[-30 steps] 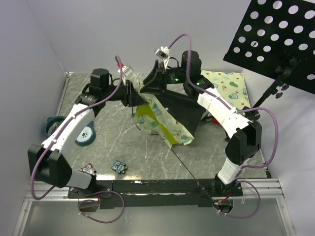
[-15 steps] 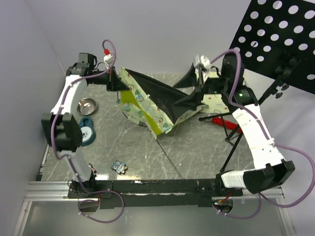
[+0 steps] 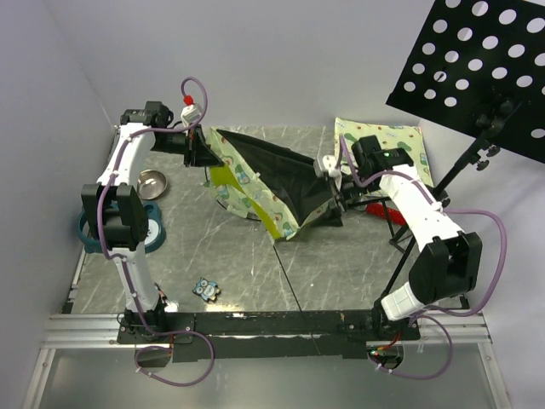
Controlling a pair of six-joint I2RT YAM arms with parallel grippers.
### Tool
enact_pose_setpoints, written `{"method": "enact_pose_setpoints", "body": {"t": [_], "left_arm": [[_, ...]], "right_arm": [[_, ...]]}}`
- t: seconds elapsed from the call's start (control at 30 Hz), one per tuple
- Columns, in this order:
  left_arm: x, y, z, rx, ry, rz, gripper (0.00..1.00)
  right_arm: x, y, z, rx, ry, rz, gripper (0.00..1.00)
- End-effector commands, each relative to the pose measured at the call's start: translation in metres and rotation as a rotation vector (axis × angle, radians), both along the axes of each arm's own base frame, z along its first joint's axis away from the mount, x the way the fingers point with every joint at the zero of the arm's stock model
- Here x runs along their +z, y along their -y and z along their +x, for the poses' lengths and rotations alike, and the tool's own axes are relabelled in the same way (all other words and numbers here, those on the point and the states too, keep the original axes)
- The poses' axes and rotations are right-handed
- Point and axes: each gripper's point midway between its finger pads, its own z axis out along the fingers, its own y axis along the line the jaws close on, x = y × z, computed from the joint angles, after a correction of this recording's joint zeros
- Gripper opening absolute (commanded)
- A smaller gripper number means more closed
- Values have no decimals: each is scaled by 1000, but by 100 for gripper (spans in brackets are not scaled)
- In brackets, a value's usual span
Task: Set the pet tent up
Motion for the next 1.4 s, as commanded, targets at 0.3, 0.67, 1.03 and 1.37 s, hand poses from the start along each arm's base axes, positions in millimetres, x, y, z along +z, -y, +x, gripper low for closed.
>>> {"method": "enact_pose_setpoints", "body": {"t": [0.3, 0.67, 1.03, 1.37], "left_arm": [[-14, 0, -5, -10, -65, 27, 1], [-15, 0, 6, 22, -113, 23, 28], [50, -117, 62, 766, -108, 41, 75], [102, -81, -40, 521, 116, -68, 99]], "right_arm": [[-48, -25, 10, 184, 587, 36, 87], [-32, -33, 14, 138, 609, 89, 0], [25, -44, -1, -36, 307, 174, 0], [69, -44, -11, -225, 42, 234, 0]]}}
